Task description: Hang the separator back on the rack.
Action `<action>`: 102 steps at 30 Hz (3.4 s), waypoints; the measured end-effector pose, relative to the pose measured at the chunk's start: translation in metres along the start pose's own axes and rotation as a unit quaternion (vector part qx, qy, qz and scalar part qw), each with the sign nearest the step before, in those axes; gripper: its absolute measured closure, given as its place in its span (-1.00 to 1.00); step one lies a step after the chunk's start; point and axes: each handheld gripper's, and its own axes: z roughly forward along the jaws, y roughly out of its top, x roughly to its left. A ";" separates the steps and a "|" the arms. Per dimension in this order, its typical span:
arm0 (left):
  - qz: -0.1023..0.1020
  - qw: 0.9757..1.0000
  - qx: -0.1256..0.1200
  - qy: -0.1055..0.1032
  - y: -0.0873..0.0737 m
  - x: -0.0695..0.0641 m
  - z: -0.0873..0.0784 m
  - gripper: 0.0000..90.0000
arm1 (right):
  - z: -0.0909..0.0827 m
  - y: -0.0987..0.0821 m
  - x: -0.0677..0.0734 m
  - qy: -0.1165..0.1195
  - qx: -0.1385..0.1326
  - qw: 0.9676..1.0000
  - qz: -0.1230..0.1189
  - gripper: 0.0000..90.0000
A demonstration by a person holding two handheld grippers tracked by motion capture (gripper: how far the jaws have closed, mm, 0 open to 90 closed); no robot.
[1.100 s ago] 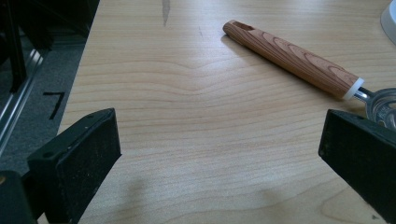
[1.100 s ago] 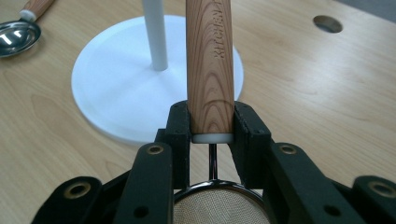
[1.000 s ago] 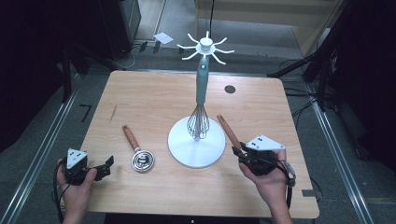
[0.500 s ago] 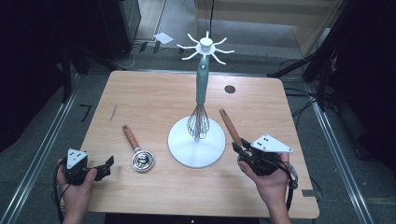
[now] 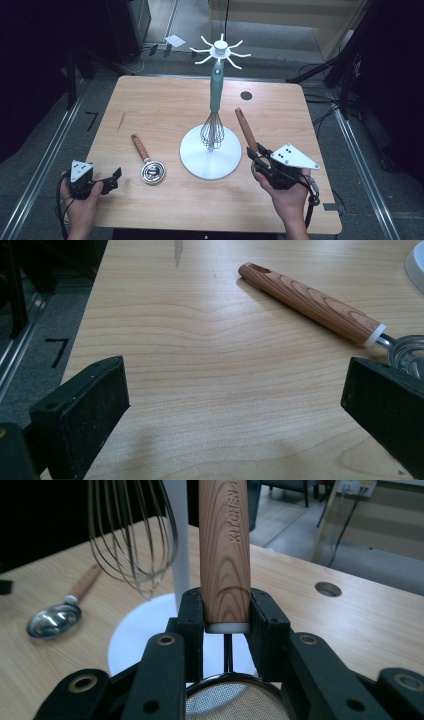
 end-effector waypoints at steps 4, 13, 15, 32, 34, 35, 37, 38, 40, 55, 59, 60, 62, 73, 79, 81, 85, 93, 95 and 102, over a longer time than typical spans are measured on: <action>0.003 1.000 -0.001 -0.001 0.000 -0.001 0.000 -1.00 | -0.003 0.007 0.002 0.003 -0.024 1.000 0.007 0.60; 0.005 1.000 -0.001 0.002 0.000 -0.002 0.000 -1.00 | -0.007 0.018 0.006 -0.006 -0.049 0.999 0.013 0.60; 0.004 1.000 -0.002 0.002 -0.001 -0.002 0.000 -1.00 | -0.007 0.020 0.007 -0.001 -0.050 0.999 0.014 0.60; 0.007 1.000 0.000 0.001 -0.001 -0.002 -0.001 -1.00 | -0.012 0.041 0.011 0.011 -0.081 0.997 0.009 0.60; 0.005 1.000 -0.001 0.002 -0.001 -0.002 -0.001 -1.00 | -0.013 0.043 0.013 0.011 -0.088 0.996 0.007 0.60; 0.005 1.000 -0.002 0.002 -0.001 -0.002 -0.001 -1.00 | -0.013 0.044 0.014 0.008 -0.091 0.996 0.005 0.60; 0.005 1.000 -0.002 0.001 -0.001 -0.002 -0.001 -1.00 | -0.013 0.047 0.015 0.010 -0.095 0.995 0.006 0.60; 0.006 1.000 -0.002 0.002 -0.001 -0.002 -0.001 -1.00 | -0.013 0.048 0.015 0.009 -0.096 0.995 0.006 0.60; 0.005 1.000 -0.001 0.002 -0.001 -0.002 -0.001 -1.00 | -0.013 0.049 0.017 0.009 -0.100 0.995 0.008 0.60; 0.006 1.000 0.000 0.000 0.000 -0.002 0.000 -1.00 | -0.018 0.062 0.023 0.000 -0.134 0.991 0.003 0.60; 0.006 1.000 -0.001 0.001 0.000 -0.002 0.000 -1.00 | -0.019 0.064 0.023 -0.003 -0.137 0.991 0.001 0.60; 0.006 1.000 -0.001 0.000 0.000 -0.002 0.000 -1.00 | -0.019 0.065 0.024 -0.004 -0.138 0.990 0.000 0.60; 0.006 1.000 0.000 0.000 0.000 -0.002 0.000 -1.00 | -0.020 0.065 0.024 -0.006 -0.141 0.990 0.000 0.60; 0.007 1.000 0.000 0.000 0.000 -0.002 0.000 -1.00 | -0.025 0.071 0.023 -0.018 -0.156 0.988 0.000 0.60; 0.007 1.000 0.000 0.000 0.000 -0.002 0.000 -1.00 | -0.027 0.075 0.025 -0.021 -0.165 0.986 -0.002 0.60; 0.007 1.000 0.001 0.000 0.000 -0.002 0.000 -1.00 | -0.027 0.076 0.025 -0.022 -0.167 0.986 -0.004 0.60; 0.006 1.000 0.000 0.000 0.000 -0.002 0.000 -1.00 | -0.028 0.078 0.026 -0.022 -0.169 0.985 -0.004 0.60; 0.007 1.000 0.001 0.000 0.000 -0.002 0.000 -1.00 | -0.030 0.083 0.027 -0.022 -0.173 0.985 -0.007 0.60; 0.007 1.000 0.001 -0.001 0.000 -0.002 0.000 -1.00 | -0.029 0.085 0.027 -0.021 -0.174 0.984 -0.009 0.60; 0.007 1.000 0.000 -0.001 0.000 -0.002 0.000 -1.00 | -0.026 0.087 0.031 -0.026 -0.174 0.984 -0.018 0.60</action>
